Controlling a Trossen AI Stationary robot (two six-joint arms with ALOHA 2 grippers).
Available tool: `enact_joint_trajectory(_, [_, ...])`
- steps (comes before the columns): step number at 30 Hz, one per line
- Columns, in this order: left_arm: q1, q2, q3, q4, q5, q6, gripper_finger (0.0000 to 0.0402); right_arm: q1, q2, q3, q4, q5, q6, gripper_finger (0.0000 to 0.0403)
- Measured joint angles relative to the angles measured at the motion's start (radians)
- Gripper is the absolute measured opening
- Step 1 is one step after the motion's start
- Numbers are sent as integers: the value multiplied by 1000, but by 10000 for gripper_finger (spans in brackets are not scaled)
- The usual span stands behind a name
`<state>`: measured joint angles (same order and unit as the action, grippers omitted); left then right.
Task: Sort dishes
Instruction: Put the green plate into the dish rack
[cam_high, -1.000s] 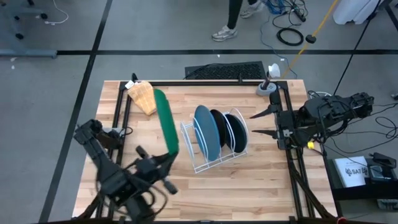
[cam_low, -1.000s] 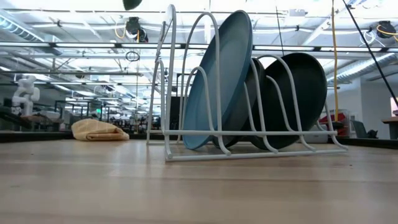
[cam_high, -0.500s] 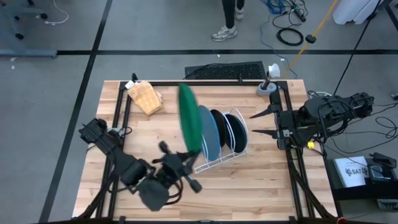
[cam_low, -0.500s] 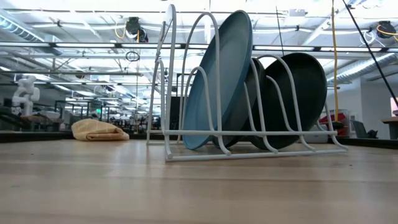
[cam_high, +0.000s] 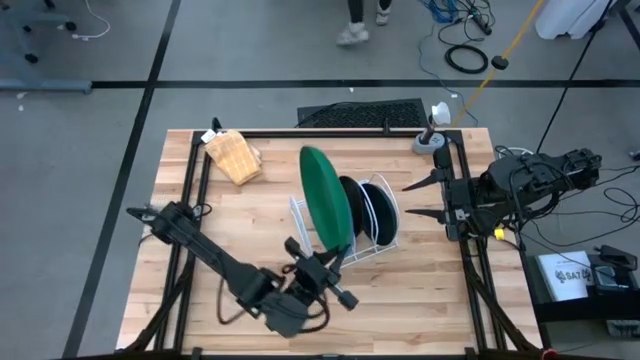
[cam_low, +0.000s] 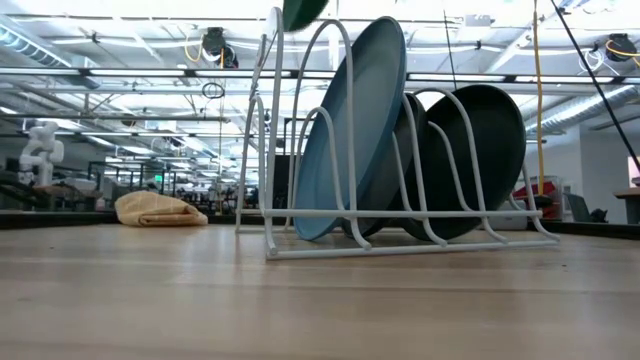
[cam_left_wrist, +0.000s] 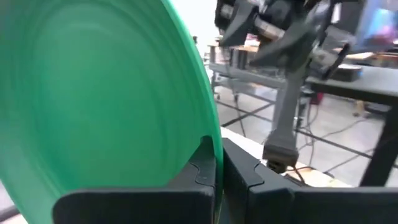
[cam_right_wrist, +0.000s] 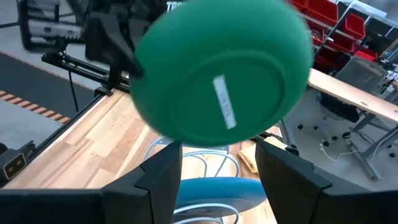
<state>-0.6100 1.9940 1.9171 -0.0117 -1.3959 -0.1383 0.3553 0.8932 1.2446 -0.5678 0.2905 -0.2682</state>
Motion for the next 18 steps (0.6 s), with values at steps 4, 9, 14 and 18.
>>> enact_joint_trajectory(4, [-1,39,-1,1,-53,-89,10,0,0,0,0,0,-14,199])
enact_joint_trajectory(9, [-2,74,0,-17,-82,-163,10,0,0,0,0,-3,-24,199])
enact_joint_trajectory(14, [-3,96,0,-111,-110,-281,10,0,0,0,-9,-4,-22,199])
enact_joint_trajectory(18, [-4,116,0,-223,-104,-404,10,0,0,0,-12,-4,-16,199])
